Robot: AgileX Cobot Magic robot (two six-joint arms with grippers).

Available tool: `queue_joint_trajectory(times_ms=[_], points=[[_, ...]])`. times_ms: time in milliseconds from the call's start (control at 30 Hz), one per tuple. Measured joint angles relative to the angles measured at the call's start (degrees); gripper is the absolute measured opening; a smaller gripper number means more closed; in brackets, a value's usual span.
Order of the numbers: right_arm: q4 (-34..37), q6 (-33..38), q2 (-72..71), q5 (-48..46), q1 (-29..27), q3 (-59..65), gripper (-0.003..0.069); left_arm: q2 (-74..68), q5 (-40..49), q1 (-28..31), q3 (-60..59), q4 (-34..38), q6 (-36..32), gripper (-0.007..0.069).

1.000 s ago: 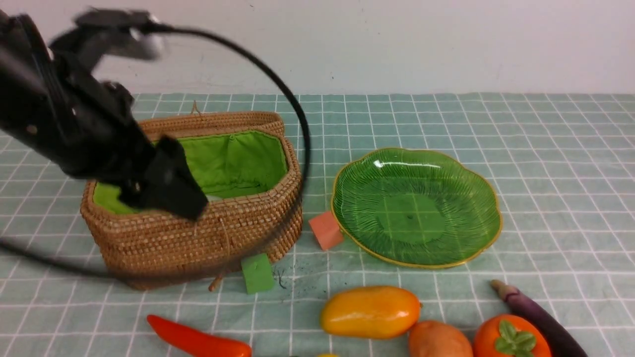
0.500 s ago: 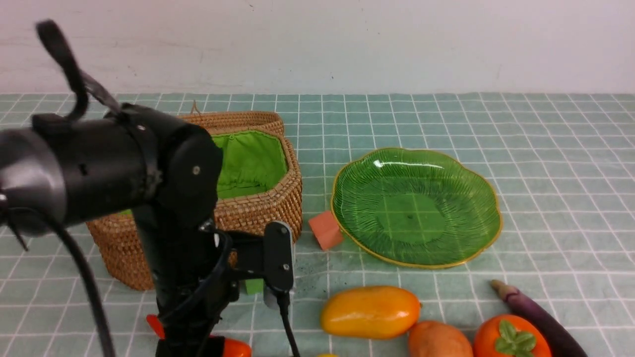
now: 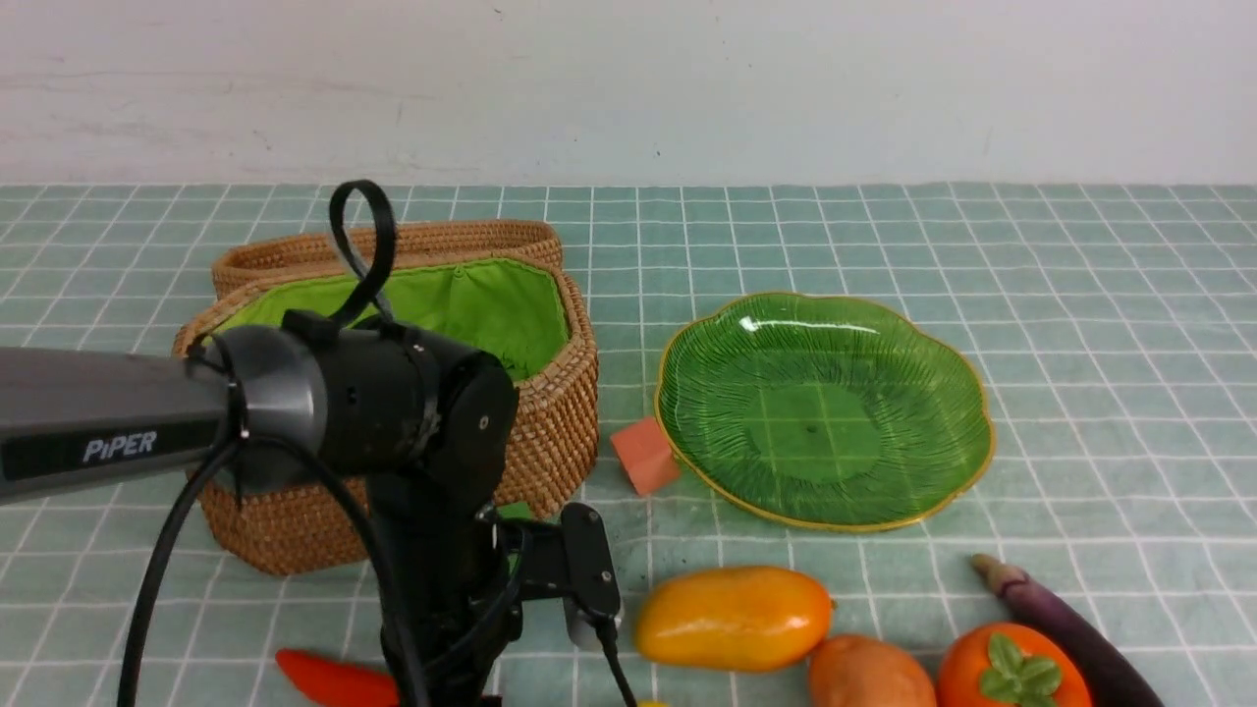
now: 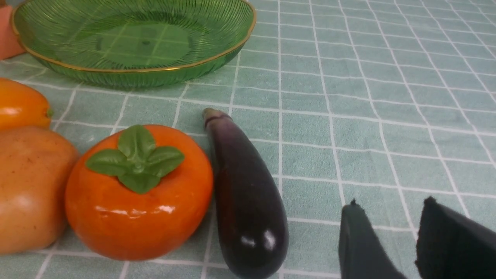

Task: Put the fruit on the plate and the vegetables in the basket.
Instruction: Use the left arm to grab a carrot and put it into the left basket

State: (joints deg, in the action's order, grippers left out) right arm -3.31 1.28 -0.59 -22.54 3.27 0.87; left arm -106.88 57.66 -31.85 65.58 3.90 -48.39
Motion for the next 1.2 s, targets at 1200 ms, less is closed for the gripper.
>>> queue_joint_trajectory(times_ms=[1200], points=[[0.0,0.0,0.0,0.0,0.0,0.0,0.024,4.3,-10.2,18.3,23.5,0.8,1.0,0.0373]])
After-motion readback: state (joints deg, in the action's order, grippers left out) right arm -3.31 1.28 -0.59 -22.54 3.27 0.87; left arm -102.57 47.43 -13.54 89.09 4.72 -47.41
